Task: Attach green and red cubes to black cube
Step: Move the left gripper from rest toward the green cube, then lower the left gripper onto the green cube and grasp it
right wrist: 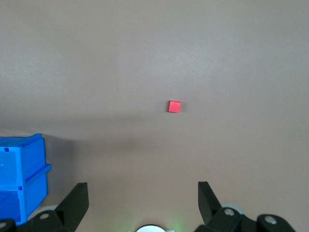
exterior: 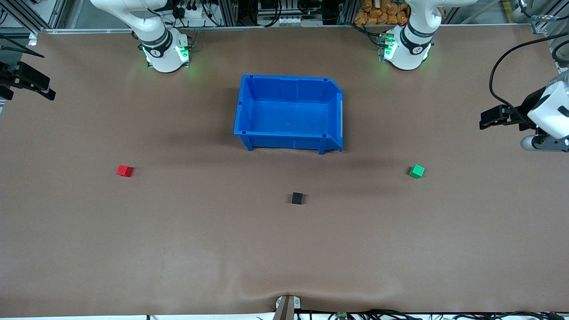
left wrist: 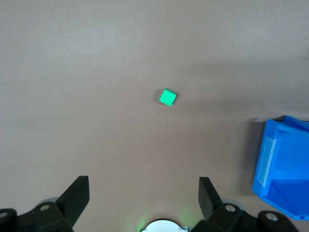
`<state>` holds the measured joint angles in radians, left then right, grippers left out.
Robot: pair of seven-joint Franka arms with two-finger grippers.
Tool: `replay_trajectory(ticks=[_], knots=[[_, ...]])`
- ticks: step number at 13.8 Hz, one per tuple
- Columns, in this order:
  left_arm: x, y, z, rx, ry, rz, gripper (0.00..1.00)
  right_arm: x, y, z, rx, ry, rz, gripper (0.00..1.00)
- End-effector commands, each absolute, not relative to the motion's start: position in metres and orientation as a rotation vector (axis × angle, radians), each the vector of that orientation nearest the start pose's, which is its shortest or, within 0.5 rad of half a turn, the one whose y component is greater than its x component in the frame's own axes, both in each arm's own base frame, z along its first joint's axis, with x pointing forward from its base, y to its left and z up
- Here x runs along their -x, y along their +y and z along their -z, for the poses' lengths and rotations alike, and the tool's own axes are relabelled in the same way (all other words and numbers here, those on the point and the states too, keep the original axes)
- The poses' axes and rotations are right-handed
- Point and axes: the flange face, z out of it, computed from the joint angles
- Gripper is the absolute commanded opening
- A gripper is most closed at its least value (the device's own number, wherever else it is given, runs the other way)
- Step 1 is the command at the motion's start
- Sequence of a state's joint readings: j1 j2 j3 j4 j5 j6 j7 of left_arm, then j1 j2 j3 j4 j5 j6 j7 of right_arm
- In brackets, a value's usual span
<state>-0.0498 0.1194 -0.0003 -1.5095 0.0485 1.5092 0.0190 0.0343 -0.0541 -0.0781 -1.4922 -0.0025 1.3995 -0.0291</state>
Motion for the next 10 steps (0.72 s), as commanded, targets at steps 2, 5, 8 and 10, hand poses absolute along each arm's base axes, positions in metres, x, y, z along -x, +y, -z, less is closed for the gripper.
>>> replay_trajectory(ticks=[2, 5, 8, 10], knots=[[-0.583, -0.028, -0.561, 3.084, 0.109, -0.164, 1.0, -0.512, -0.029, -0.677, 3.114, 0.019, -0.046, 1.0], [-0.591, -0.027, -0.55, 3.084, 0.109, -0.15, 1.0, -0.512, -0.037, -0.677, 3.112, 0.04, -0.046, 1.0], [-0.596, -0.026, -0.535, 3.085, 0.107, -0.141, 1.0, -0.512, -0.034, -0.679, 3.111, 0.032, -0.041, 1.0], [-0.603, -0.026, -0.518, 3.086, 0.107, -0.136, 1.0, -0.512, -0.036, -0.679, 3.111, 0.04, -0.041, 1.0]])
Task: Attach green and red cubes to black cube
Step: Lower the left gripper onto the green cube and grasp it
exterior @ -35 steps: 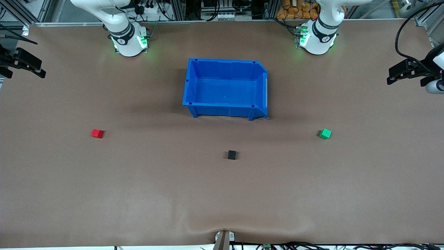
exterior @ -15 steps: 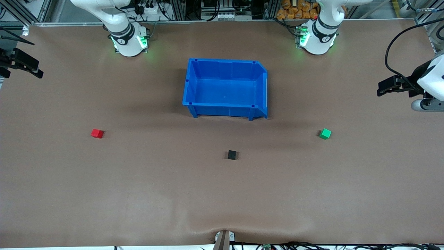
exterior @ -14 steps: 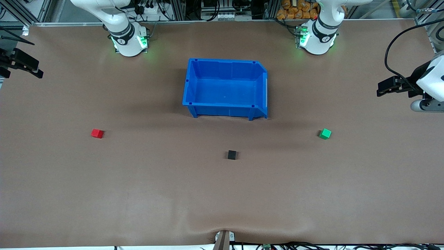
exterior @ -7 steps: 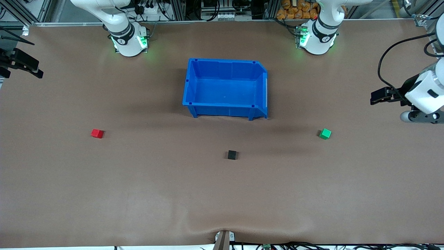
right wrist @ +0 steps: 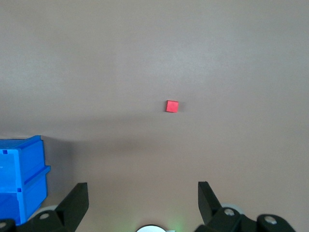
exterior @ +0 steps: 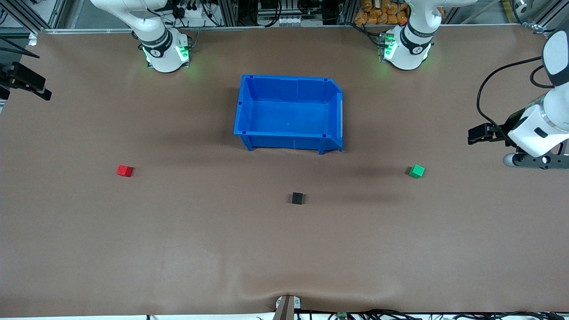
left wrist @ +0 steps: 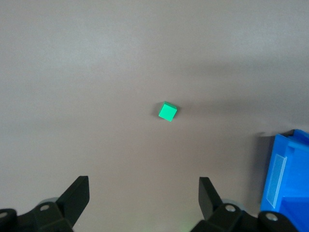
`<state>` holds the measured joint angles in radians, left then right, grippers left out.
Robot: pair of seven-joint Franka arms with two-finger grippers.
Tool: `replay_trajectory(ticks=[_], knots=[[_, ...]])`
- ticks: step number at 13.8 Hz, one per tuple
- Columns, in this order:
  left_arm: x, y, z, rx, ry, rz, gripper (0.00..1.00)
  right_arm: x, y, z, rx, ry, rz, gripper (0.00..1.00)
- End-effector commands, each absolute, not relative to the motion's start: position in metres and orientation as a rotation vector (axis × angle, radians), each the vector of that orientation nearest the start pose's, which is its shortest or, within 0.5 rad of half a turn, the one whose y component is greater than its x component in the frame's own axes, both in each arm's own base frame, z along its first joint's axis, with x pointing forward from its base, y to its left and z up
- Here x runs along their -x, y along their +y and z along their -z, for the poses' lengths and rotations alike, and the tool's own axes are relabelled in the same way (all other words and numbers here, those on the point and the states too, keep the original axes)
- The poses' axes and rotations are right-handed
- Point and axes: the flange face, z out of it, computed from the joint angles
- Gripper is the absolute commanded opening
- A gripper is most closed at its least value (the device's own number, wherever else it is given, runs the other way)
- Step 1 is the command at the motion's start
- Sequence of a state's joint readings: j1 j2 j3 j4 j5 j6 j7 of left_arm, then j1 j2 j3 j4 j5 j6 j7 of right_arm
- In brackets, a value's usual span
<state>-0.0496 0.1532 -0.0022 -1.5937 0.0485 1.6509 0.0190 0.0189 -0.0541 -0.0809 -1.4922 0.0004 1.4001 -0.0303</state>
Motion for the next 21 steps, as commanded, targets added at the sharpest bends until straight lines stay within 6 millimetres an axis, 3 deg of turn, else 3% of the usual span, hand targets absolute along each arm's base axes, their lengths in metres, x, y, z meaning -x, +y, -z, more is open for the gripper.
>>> replay_trajectory(ticks=[1, 5, 9, 12, 14, 21], knots=[[-0.607, -0.027, -0.508, 3.085, 0.111, -0.145, 1.0, -0.512, -0.037, -0.679, 3.113, 0.04, -0.043, 1.0], [-0.618, -0.037, -0.474, 3.083, 0.16, -0.174, 1.0, -0.512, -0.037, -0.679, 3.111, 0.04, -0.041, 1.0], [-0.612, -0.04, -0.432, 3.082, 0.185, -0.162, 1.0, -0.514, -0.037, -0.676, 3.113, 0.04, -0.05, 1.0], [-0.601, -0.076, -0.393, 3.006, 0.321, -0.187, 1.0, -0.514, -0.037, -0.676, 3.113, 0.04, -0.05, 1.0], [-0.603, -0.087, -0.375, 3.002, 0.34, -0.206, 1.0, -0.514, -0.039, -0.675, 3.113, 0.045, -0.053, 1.0], [-0.609, -0.087, -0.333, 3.003, 0.343, -0.244, 1.0, -0.519, -0.04, -0.671, 3.114, 0.053, -0.055, 1.0]])
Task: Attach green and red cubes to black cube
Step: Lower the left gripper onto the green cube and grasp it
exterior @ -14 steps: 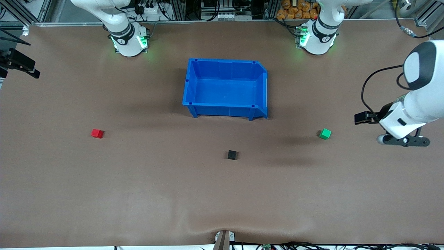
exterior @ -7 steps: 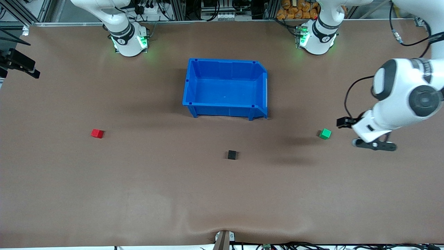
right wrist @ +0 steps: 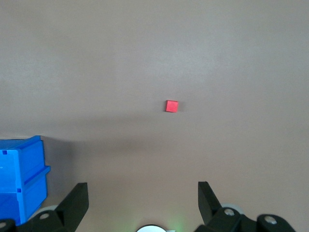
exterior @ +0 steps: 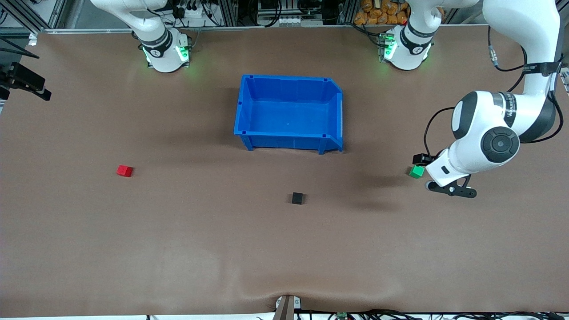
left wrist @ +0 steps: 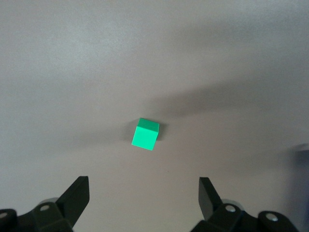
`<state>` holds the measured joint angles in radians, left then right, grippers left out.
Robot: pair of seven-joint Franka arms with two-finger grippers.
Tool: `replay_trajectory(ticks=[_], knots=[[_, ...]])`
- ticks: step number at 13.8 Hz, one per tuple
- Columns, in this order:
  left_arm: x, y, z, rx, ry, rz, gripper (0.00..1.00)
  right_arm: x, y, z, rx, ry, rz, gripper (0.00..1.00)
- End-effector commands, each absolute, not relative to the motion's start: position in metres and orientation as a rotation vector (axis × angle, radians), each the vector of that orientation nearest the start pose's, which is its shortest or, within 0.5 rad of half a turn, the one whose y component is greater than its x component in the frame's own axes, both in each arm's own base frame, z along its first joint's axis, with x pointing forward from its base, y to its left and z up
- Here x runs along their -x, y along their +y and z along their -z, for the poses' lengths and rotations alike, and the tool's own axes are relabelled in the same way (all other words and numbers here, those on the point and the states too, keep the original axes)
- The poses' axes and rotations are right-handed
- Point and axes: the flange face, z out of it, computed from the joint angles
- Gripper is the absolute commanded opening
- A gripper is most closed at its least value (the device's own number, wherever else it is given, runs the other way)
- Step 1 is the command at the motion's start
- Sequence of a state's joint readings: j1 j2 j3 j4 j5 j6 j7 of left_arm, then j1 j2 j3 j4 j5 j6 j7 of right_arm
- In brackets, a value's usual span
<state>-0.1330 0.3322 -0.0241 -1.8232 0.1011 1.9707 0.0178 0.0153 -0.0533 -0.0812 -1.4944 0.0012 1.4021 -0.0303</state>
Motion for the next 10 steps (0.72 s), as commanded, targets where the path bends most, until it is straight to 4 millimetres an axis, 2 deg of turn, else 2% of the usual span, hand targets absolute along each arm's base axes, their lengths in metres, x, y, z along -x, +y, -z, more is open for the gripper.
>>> replay_trajectory(ticks=[1, 3, 5, 8, 9, 10], knots=[[-0.609, -0.087, -0.32, 3.005, 0.337, -0.253, 1.0, -0.521, -0.042, -0.668, 3.119, 0.061, -0.063, 1.0], [-0.61, -0.084, -0.302, 3.013, 0.326, -0.231, 1.0, -0.527, -0.052, -0.657, 3.121, 0.086, -0.092, 1.0], [-0.613, -0.08, -0.293, 3.024, 0.301, -0.204, 1.0, -0.537, -0.053, -0.641, 3.117, 0.086, -0.139, 1.0], [-0.619, -0.072, -0.268, 3.045, 0.231, -0.177, 1.0, -0.537, -0.052, -0.64, 3.116, 0.081, -0.141, 1.0], [-0.618, -0.075, -0.265, 3.045, 0.182, -0.179, 1.0, -0.539, -0.052, -0.638, 3.114, 0.083, -0.146, 1.0], [-0.618, -0.078, -0.259, 3.045, 0.155, -0.184, 1.0, -0.545, -0.057, -0.626, 3.114, 0.096, -0.182, 1.0]])
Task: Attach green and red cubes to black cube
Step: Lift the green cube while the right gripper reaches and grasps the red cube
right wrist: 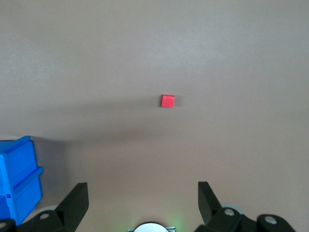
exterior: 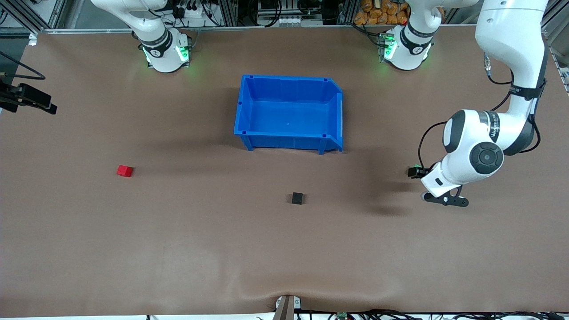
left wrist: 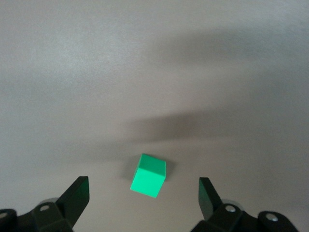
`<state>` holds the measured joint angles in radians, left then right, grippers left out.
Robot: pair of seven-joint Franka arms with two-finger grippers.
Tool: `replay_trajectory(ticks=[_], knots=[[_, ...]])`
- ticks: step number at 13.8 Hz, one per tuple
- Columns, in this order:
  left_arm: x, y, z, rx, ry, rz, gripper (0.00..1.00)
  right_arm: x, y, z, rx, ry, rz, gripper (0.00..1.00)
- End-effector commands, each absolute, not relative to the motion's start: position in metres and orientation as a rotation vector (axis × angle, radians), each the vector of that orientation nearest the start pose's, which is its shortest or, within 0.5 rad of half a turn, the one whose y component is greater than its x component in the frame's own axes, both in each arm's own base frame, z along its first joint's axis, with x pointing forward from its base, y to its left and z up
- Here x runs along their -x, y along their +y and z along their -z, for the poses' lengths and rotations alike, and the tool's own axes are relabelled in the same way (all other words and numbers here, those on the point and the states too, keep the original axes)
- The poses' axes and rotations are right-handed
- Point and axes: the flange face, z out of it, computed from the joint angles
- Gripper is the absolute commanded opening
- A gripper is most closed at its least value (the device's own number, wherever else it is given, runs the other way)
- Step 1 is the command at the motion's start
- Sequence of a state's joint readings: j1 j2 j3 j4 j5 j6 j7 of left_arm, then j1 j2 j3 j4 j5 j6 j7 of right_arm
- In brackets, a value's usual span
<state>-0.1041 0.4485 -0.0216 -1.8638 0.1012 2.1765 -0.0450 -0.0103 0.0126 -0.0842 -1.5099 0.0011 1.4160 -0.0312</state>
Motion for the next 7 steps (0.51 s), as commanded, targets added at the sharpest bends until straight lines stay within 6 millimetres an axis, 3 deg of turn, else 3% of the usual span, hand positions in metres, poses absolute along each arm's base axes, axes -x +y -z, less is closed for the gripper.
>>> replay_trajectory(ticks=[1, 2, 3, 4, 6, 7], knots=[[-0.617, -0.079, -0.256, 3.046, 0.116, -0.189, 1.0, -0.558, -0.064, -0.6, 3.112, 0.114, -0.261, 1.0], [-0.615, -0.079, -0.253, 3.043, 0.063, -0.198, 1.0, -0.567, -0.077, -0.595, 3.121, 0.144, -0.257, 1.0], [-0.611, -0.078, -0.248, 3.038, 0.064, -0.213, 1.0, -0.578, -0.092, -0.578, 3.117, 0.179, -0.283, 1.0], [-0.609, -0.077, -0.245, 3.032, 0.08, -0.214, 1.0, -0.585, -0.105, -0.576, 3.109, 0.183, -0.242, 1.0], [-0.602, -0.071, -0.238, 3.027, 0.222, -0.248, 1.0, -0.586, -0.109, -0.581, 3.104, 0.156, -0.21, 1.0], [-0.598, -0.068, -0.234, 3.022, 0.331, -0.263, 1.0, -0.587, -0.1, -0.575, 3.101, 0.132, -0.239, 1.0]])
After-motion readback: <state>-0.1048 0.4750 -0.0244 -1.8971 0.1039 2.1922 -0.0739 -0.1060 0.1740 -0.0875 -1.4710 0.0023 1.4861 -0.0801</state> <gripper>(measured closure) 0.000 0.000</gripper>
